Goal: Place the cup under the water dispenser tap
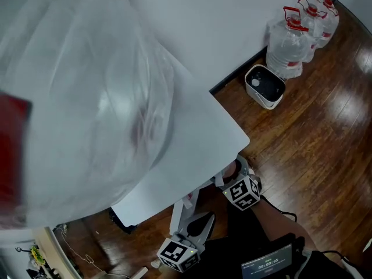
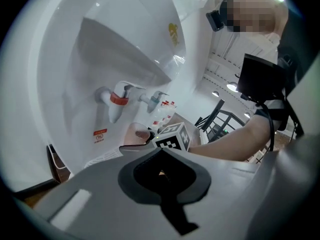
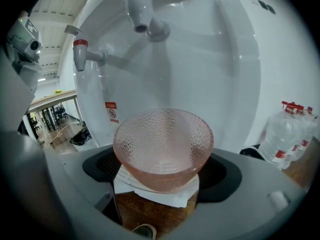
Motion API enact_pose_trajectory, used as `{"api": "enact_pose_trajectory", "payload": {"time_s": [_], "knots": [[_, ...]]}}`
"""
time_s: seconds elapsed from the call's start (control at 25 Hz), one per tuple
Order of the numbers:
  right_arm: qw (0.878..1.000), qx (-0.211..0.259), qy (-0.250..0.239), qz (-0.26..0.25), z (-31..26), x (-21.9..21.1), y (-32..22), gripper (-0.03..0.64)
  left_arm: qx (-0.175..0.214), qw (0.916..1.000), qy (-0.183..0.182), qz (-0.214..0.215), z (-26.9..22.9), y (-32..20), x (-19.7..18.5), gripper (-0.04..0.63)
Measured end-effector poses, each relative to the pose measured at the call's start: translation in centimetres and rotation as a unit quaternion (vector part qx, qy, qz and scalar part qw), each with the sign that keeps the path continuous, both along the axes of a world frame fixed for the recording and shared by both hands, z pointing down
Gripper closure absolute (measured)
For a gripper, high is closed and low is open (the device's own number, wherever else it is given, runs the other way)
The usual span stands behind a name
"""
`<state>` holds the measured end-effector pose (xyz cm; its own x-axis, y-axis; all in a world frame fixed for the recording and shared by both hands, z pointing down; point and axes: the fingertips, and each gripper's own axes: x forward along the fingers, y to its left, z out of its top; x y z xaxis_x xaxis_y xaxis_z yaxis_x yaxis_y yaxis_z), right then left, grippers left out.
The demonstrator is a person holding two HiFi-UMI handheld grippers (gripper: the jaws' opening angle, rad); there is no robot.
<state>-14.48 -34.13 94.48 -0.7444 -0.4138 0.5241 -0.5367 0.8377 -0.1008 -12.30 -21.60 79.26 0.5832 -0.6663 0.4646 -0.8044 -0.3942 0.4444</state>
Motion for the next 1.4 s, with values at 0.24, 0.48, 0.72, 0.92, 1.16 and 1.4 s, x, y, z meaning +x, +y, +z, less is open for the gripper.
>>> {"api": "enact_pose_trajectory", "payload": {"time_s": [0.24,0.48,0.72,0.92,1.16,1.4], "knots": [[0.998,-0.063,0.015,0.017,-0.9,1.6,2.2,0.146,-0.006,0.9999,-0.009,0.005,-3.3,1.4,0.0,0.595],[0.995,-0.092,0.015,0.039,-8.4,4.6,6.2,0.144,0.022,0.9998,-0.004,0.003,-11.5,5.0,0.0,0.595],[0.996,-0.077,-0.002,0.04,-24.6,8.4,16.0,0.2,0.127,0.9906,-0.006,-0.05,-24.8,13.8,-0.1,0.595],[0.997,-0.032,-0.055,0.037,-38.5,10.9,22.9,0.324,0.145,0.9842,0.007,-0.101,-33.2,20.7,-2.3,0.595],[0.992,-0.006,-0.125,0.027,-50.0,12.6,27.7,0.359,0.194,0.9712,-0.02,-0.137,-40.0,24.9,-2.5,0.595],[0.989,0.026,-0.144,-0.003,-56.0,14.3,29.3,0.371,0.224,0.9608,-0.026,-0.161,-44.5,25.9,-0.3,0.595]]}}
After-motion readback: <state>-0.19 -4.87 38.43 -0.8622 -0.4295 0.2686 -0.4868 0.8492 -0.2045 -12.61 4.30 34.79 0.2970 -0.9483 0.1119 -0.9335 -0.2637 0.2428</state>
